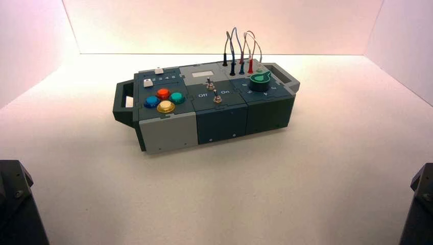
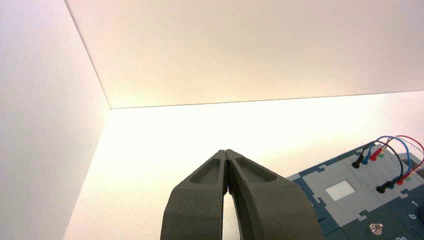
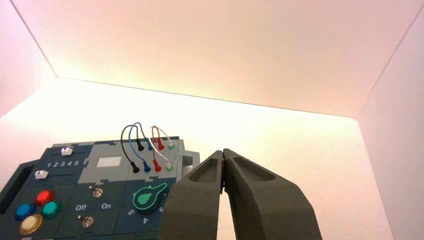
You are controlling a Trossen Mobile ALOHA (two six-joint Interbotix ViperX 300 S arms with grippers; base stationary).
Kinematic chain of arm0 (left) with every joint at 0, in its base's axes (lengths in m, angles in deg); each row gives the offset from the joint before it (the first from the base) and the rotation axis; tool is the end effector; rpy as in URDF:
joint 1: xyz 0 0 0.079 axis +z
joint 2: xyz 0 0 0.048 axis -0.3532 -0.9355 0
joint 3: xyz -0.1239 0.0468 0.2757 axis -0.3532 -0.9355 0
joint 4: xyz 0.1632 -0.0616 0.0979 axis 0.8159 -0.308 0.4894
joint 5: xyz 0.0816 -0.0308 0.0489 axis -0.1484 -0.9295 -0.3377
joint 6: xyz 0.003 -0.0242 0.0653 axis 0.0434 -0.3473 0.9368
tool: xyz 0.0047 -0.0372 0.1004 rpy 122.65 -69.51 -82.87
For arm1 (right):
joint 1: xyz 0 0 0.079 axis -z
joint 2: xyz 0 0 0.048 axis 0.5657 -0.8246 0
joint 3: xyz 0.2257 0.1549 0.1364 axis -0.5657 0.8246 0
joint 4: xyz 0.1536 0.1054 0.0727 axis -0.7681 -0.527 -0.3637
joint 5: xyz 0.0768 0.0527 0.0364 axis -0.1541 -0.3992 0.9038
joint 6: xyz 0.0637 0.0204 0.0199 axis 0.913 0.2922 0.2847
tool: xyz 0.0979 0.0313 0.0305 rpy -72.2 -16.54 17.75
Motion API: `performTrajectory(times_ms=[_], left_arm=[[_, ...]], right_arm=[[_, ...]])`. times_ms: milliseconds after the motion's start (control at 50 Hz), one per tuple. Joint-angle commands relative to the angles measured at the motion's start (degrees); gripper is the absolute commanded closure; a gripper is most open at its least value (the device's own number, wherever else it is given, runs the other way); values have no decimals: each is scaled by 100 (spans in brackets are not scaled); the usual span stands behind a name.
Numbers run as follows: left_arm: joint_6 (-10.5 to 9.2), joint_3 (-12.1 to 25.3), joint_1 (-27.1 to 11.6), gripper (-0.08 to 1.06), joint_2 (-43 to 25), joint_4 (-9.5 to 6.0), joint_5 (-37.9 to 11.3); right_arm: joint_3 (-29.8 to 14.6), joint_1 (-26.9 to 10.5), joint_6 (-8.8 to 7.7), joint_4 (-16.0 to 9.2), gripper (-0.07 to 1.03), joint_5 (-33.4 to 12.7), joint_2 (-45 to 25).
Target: Open left gripper.
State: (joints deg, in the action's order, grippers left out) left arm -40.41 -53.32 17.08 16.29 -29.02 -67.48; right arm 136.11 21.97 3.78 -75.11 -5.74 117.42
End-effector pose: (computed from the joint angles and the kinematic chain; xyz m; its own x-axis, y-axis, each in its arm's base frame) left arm 0.2559 -0.0209 0.2477 0.9229 -0.0853 -0.3754 0.0972 0.9952 0.0128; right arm 0.2143 0.0464 0.2616 0.9210 0.1980 -0.3354 -0.2033 0.9789 0.0194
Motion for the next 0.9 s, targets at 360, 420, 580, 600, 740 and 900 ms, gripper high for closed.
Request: performTrajectory(times_ms=[360,420,580,600,740,900], left_arm=[[26,694,9,101,-1020,9,-1635],[44,712,18,101,-1063,9,-1617],[105,712,9,100,-1063,9,-1538],[141,712,9,99,-1055,9,-1512],[334,668,18,30,-1011,9,-1248],[360,615,18,-1,-1213,-44,-1178]], right_arm=[[-62,18,-9,-70,99,-44,44],[-62,18,-9,-79,99,-44,44],[-44,18,-9,-88,99,-35,44],[-44,9,-9,-88,99,-26,35],[-44,9,0,-88,99,9,-26],[-62,18,0,-88,99,53,-97]])
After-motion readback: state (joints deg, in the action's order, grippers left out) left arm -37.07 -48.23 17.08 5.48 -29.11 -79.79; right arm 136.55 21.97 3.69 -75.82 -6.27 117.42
